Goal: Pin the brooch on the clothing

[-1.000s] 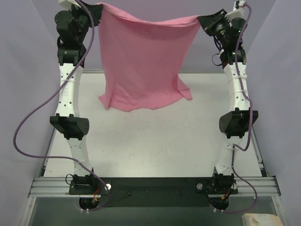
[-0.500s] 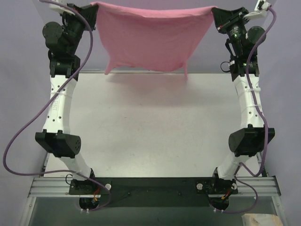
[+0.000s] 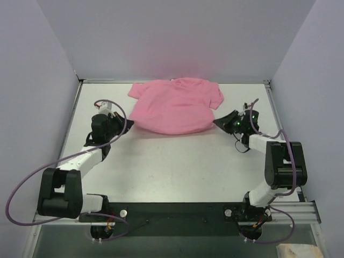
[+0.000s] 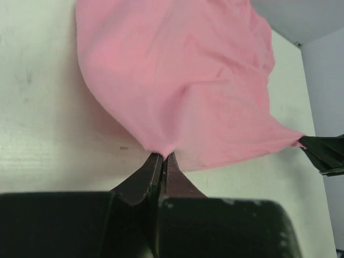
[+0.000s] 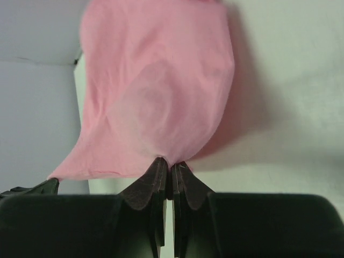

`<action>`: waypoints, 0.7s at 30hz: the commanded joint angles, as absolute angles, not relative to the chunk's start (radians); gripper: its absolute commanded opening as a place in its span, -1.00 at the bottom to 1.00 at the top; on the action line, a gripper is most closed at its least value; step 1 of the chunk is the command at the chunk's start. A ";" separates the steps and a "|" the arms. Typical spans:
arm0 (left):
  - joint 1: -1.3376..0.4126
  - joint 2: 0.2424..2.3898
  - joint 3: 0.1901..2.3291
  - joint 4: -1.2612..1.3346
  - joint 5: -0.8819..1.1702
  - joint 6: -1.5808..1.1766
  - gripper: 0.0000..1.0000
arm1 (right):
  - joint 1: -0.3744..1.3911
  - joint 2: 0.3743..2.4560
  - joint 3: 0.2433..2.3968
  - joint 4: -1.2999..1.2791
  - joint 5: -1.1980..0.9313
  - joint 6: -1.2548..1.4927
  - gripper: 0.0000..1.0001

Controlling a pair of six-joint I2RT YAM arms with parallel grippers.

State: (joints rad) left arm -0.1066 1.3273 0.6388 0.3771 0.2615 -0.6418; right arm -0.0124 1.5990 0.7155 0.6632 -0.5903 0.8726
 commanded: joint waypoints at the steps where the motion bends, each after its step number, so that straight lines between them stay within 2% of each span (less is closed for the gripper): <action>1: -0.123 1.235 0.545 0.486 0.287 -0.702 -1.00 | 0.023 1.597 0.592 0.817 -0.672 0.911 -1.00; 6: -0.155 1.223 0.450 0.463 0.356 -0.726 -1.00 | 0.032 1.588 0.447 0.859 -0.696 0.971 -1.00; 16: -0.164 1.051 0.353 0.295 0.333 -0.739 -1.00 | 0.061 1.240 0.483 0.225 -0.557 0.723 -1.00; 21: -0.164 0.954 0.337 0.192 0.302 -0.749 -1.00 | 0.061 1.105 0.491 0.042 -0.520 0.673 -1.00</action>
